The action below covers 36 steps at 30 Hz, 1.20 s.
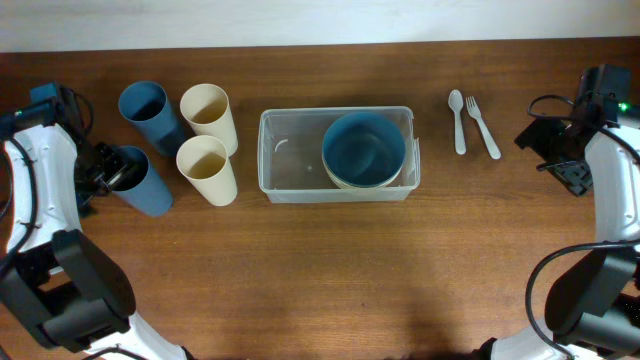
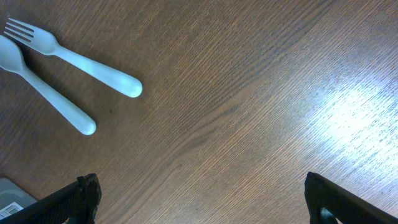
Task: Pack container
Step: 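Lower the left gripper and grasp the front blue cup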
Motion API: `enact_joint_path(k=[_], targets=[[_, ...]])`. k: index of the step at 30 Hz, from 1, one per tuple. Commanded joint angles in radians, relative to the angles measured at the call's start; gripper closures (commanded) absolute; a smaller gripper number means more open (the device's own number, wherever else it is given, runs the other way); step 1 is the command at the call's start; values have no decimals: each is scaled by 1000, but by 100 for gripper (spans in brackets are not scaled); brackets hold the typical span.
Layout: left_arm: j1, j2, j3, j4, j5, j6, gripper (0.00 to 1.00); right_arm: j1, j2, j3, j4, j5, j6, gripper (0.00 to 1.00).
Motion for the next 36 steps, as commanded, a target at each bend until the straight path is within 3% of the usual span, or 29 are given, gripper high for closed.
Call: enact_joint_path(k=[1, 13, 33, 36], targets=[[5, 27, 15, 7, 10, -4, 34, -1, 1, -7, 3, 19, 0, 1], [4, 130, 15, 14, 11, -3, 36, -1, 1, -7, 3, 19, 0, 1], [4, 130, 46, -14, 11, -2, 38, -1, 1, -7, 3, 19, 0, 1], [4, 130, 50, -23, 10, -2, 50, -1, 1, -7, 3, 19, 0, 1]])
